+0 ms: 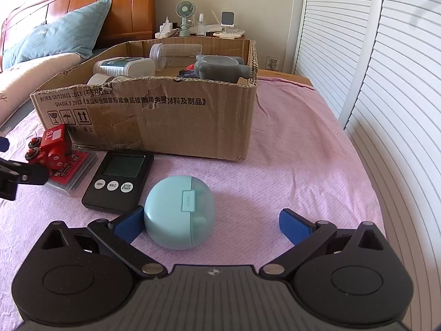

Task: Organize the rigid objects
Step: 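Move the right tool to the light-blue egg while the left tool approaches the red train, then close the right tool on the light-blue egg while the left tool grasps the red train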

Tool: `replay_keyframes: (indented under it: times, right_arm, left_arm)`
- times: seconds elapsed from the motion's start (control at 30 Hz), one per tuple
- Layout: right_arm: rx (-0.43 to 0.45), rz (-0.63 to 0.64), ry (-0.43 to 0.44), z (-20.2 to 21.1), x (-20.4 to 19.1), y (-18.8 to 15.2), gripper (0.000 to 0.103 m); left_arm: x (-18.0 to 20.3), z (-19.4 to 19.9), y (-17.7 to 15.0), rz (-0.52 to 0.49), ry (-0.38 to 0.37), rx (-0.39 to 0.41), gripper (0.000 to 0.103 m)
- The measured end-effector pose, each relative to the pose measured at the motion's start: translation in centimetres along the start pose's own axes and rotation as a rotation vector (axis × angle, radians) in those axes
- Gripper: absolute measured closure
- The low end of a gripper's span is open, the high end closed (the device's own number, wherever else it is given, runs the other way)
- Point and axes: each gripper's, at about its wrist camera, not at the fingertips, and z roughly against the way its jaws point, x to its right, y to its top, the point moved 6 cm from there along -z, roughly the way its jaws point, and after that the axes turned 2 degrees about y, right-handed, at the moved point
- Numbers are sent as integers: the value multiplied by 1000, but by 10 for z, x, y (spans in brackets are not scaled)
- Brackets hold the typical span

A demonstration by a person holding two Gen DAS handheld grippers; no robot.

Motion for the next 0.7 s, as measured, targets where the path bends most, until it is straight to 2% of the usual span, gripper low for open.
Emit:
replay_keyframes:
  times: [0.1, 0.23, 0.33, 0.5, 0.57, 0.6, 0.7]
  right_arm:
    - [0, -1, 0, 0, 0, 0, 0]
    - [1, -3, -3, 0, 0, -1, 0]
    - [0, -3, -4, 0, 0, -1, 0]
    - [3, 0, 0, 1, 0, -2, 0]
    - [6, 2, 1, 1, 0, -2, 0]
    - [7, 2, 1, 1, 0, -2, 0]
    - [10, 8, 8, 2, -1, -3, 0]
  left_arm:
    - [-10, 1, -3, 39, 49, -7, 1]
    - [-3, 13, -1, 63, -61, 33, 1]
    - [7, 14, 8, 63, -70, 70, 4]
    - [16, 3, 16, 91, -80, 59, 24]
    - [17, -1, 17, 109, -88, 46, 28]
    - [18, -3, 17, 120, -95, 43, 34]
    - [22, -6, 18, 121, -118, 37, 38]
